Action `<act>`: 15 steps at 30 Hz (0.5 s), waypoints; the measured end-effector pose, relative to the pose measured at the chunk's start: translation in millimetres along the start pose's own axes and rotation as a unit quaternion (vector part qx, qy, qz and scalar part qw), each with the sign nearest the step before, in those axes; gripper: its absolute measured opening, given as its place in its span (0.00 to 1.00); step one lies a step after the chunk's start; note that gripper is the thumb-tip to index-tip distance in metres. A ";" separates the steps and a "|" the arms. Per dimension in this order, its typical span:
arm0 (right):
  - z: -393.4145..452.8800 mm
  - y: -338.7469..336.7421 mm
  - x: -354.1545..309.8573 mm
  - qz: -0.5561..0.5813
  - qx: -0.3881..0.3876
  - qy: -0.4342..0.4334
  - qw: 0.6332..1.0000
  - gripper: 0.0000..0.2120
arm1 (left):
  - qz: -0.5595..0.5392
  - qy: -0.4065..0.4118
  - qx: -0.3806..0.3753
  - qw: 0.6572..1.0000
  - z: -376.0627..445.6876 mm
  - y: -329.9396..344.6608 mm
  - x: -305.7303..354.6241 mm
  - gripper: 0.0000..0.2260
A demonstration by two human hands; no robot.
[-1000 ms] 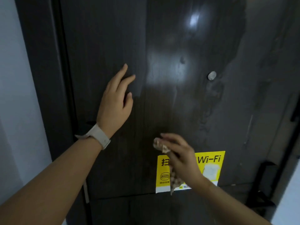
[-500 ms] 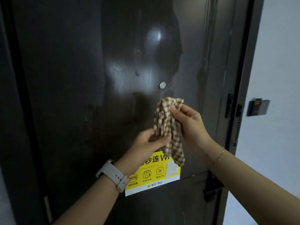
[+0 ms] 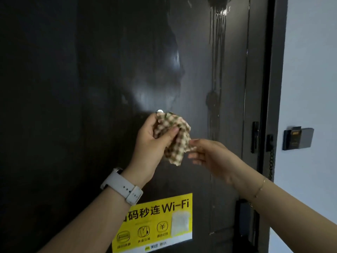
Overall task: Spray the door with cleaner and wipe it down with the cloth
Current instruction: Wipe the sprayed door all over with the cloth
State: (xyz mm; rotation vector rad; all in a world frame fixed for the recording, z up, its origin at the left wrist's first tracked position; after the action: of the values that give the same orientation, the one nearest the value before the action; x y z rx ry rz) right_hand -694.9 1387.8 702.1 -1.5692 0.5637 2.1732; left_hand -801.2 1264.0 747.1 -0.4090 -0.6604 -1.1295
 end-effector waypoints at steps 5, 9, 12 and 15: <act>29.8 -96.3 -65.1 -0.155 0.049 -0.182 0.970 0.08 | 0.068 0.092 0.052 0.992 70.3 41.4 2.5 0.08; 52.0 -162.5 -133.4 -0.363 0.107 -0.378 0.845 0.05 | 0.235 0.156 0.121 0.952 132.4 64.7 19.3 0.16; 76.2 -194.9 -185.2 -0.509 0.147 -0.471 0.706 0.09 | 0.354 0.206 0.131 0.903 186.2 86.7 45.6 0.22; 105.6 -210.0 -221.6 -0.559 0.198 -0.497 0.634 0.13 | 0.451 0.253 0.153 0.842 228.8 94.6 74.8 0.19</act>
State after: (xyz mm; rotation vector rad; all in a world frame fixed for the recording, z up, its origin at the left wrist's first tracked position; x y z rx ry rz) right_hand -601.5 1602.1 925.0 -0.0930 -0.2839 1.3435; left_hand -756.7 1388.3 969.5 -0.0925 -0.1123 -0.1831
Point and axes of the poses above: each hand's wrist, its own z-axis towards the middle knuckle, its own y-axis out of the palm, x = y × z, the point moved 6 cm from there along z, towards the middle knuckle, and after that the axes turned 9 degrees about -x, right-handed, at the moved point
